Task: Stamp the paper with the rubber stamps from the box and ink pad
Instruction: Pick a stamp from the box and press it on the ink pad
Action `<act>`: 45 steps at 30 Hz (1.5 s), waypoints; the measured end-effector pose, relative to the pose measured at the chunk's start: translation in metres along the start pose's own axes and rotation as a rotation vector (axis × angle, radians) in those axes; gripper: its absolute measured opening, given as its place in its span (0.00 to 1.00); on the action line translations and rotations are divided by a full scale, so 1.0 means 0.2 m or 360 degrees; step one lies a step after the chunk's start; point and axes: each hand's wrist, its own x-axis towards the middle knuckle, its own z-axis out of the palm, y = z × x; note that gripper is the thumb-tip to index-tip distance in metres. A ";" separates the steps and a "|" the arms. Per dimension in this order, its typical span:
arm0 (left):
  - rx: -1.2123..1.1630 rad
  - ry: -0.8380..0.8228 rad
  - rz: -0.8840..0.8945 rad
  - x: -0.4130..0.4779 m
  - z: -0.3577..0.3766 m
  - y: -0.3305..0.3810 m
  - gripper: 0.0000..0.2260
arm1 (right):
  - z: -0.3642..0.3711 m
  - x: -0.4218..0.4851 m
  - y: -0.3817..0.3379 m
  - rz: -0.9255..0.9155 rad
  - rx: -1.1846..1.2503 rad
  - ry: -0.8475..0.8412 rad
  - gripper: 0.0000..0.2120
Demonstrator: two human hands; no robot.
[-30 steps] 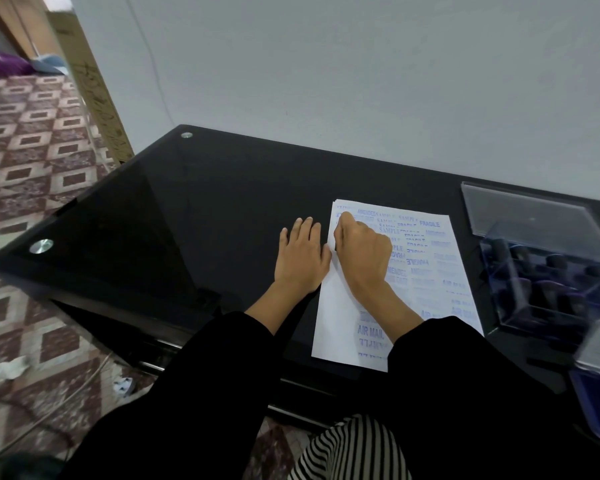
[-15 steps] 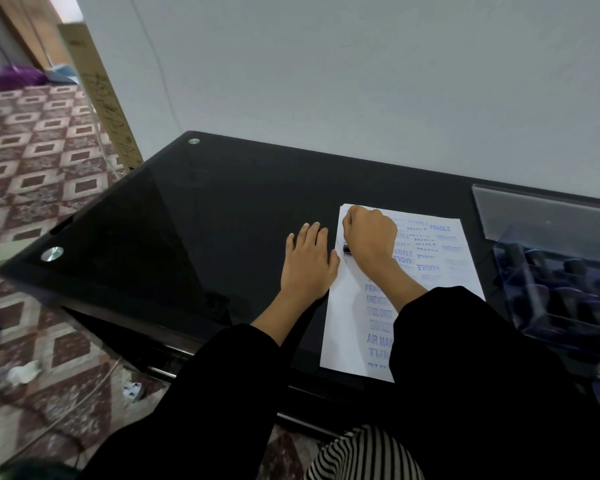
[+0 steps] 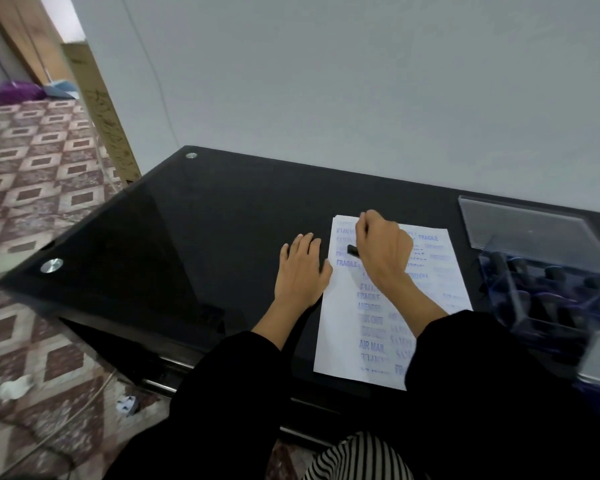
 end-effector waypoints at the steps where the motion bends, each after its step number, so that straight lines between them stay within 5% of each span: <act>1: 0.0000 0.0008 0.0004 0.00 0.00 0.00 0.22 | -0.04 -0.01 0.03 0.0039 0.0082 0.0086 0.14; 16: -0.0153 0.0144 0.0051 0.00 -0.06 0.07 0.16 | -0.35 -0.19 0.38 0.0123 -0.0042 0.0151 0.19; 26: -0.0324 0.0064 0.0592 -0.04 -0.19 0.81 0.16 | -0.81 -0.25 0.79 0.0253 -0.0076 0.0282 0.12; 35: -0.0388 -0.0081 0.1074 -0.01 -0.15 1.52 0.15 | -1.15 -0.21 1.26 0.0402 -0.0147 -0.0043 0.12; 45: -0.0149 -0.0335 0.1136 0.13 0.15 1.82 0.19 | -1.09 0.00 1.60 0.0418 -0.0258 -0.0420 0.14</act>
